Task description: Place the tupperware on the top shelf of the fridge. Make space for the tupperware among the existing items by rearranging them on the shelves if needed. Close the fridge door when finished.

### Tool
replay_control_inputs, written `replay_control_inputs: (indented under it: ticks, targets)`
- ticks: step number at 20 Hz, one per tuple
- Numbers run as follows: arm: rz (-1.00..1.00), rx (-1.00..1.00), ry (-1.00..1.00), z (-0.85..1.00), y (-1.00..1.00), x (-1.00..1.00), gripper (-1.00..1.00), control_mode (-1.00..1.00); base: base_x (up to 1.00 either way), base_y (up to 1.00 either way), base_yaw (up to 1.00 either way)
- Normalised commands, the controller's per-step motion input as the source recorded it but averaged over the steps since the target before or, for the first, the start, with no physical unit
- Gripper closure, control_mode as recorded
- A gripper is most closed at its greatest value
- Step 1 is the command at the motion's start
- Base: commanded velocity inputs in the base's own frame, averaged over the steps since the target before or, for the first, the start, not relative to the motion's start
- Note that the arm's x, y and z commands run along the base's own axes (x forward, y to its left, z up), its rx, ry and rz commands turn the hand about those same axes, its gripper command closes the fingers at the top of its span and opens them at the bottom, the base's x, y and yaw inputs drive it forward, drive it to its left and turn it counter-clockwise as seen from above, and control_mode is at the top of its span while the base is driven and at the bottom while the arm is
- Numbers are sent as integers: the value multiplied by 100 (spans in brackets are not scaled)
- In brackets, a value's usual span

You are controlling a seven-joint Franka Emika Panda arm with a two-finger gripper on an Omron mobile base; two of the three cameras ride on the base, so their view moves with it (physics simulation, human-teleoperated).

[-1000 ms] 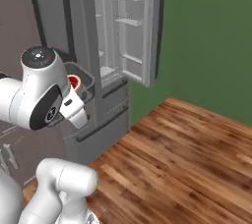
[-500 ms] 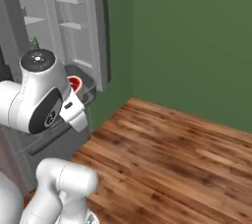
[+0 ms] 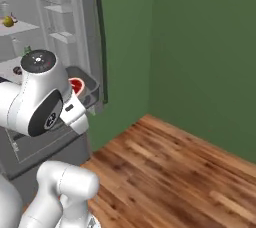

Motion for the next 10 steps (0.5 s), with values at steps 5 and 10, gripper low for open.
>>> replay_control_inputs:
  ticks: [5,10]
  targets:
    - [0,0,0,0,0,0,100,100,70,-50,66]
    - [0,0,0,0,0,0,100,100,57,-46,62]
